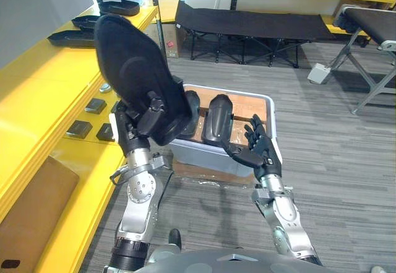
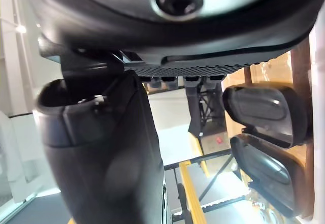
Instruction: Walk over and take three plastic housings, then place them on the shelf
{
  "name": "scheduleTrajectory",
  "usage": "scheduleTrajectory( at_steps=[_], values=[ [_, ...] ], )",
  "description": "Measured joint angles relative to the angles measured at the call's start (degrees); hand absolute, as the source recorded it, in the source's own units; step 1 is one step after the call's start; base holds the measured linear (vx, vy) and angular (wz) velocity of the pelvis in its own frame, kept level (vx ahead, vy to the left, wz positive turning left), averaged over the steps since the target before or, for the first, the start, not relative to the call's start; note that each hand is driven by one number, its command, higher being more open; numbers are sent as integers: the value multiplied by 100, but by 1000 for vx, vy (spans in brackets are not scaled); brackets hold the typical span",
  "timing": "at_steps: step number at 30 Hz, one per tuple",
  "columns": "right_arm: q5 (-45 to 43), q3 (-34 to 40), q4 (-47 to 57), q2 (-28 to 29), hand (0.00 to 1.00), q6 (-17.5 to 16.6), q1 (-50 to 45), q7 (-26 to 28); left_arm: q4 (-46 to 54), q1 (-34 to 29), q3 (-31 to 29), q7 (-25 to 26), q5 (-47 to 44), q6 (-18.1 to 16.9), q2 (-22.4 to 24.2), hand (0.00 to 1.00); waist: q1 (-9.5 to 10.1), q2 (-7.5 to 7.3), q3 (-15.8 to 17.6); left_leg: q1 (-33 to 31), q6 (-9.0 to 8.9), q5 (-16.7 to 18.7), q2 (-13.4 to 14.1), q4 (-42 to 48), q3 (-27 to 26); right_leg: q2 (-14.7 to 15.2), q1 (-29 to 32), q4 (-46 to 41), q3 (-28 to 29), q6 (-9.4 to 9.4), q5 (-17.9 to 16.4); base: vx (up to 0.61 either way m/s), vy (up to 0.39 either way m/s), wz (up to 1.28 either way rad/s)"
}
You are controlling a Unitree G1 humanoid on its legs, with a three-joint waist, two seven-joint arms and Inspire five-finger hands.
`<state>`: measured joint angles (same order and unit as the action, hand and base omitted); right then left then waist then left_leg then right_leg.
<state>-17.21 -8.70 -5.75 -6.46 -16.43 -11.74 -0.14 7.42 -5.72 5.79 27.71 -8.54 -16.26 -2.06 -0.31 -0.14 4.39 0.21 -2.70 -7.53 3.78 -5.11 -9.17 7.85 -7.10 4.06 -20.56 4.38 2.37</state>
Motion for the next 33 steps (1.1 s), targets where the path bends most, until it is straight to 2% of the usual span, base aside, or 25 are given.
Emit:
scheduleTrajectory(
  at_steps=[4, 8, 14, 17, 20, 22, 25, 29, 32, 33],
  values=[
    [-155, 240, -1, 7, 100, 124, -339, 208, 2, -258, -37, -214, -16, -22, -5, 0, -5, 31, -57, 19, -10, 35, -1, 0, -58, 7, 6, 3, 49, -2, 0, 26, 1, -8],
    [-402, 577, -27, 6, 100, 578, -573, 368, 131, -647, -153, -849, -310, -84, -17, 0, -98, 41, -63, 21, -22, 51, 11, 0, -92, 4, 10, 2, 71, -9, -5, 19, 0, -5],
    [-623, 652, -64, -9, 100, 682, -691, 338, 666, -1192, -474, -1279, -694, -118, -18, 0, -104, 71, -78, 22, -29, 67, 44, 0, -111, 3, 5, 2, 90, -15, -19, 8, 0, -2],
    [-610, 629, -65, -10, 100, 749, -683, 313, 866, -1344, -690, -1279, -748, -150, -14, 0, 33, 116, -98, -2, -42, 56, 26, 0, 39, 2, -15, 2, -42, -11, -52, -11, -6, 24],
    [-558, 524, -78, -10, 100, 826, -536, 296, 1143, -1526, -823, -1264, -745, -160, -5, 0, 87, 161, -124, -137, -30, -15, -39, 0, 418, 15, -101, 3, -432, 18, -116, -2, -12, 61],
    [-560, 400, -89, -9, 100, 976, -440, 409, 1301, -1579, -879, -1267, -741, -161, 7, 0, 234, 162, -130, -206, -33, -56, -79, 1, 633, 9, -153, 2, -650, 25, -151, 10, -20, 65],
    [-427, -163, -357, -54, 100, 1121, -163, 603, 1507, -1837, -996, -1295, -733, -219, 24, 0, 429, 150, -143, -268, -40, -96, -136, 1, 1005, 12, -316, -13, -1057, 71, -249, 21, -38, 68],
    [-106, -978, -761, -47, 100, 1129, 419, 605, 1577, -2199, -1126, -1640, -923, -244, 154, 0, 802, 143, -139, -381, -32, -171, -230, 1, 1470, 18, -426, -129, -1516, 100, -337, 23, -24, 61],
    [-97, -1232, -762, -18, 100, 1115, 757, 609, 1578, -2580, -1226, -1823, -907, -244, 223, 0, 973, 140, -136, -354, -22, -178, -292, 1, 1578, 88, -503, -288, -1607, 137, -440, 30, 14, 26],
    [-92, -1259, -762, -18, 100, 1112, 824, 633, 1578, -2647, -1246, -1842, -907, -244, 228, 0, 976, 140, -136, -345, -19, -179, -300, 1, 1582, 100, -506, -316, -1613, 139, -453, 18, 33, 8]
  ],
)
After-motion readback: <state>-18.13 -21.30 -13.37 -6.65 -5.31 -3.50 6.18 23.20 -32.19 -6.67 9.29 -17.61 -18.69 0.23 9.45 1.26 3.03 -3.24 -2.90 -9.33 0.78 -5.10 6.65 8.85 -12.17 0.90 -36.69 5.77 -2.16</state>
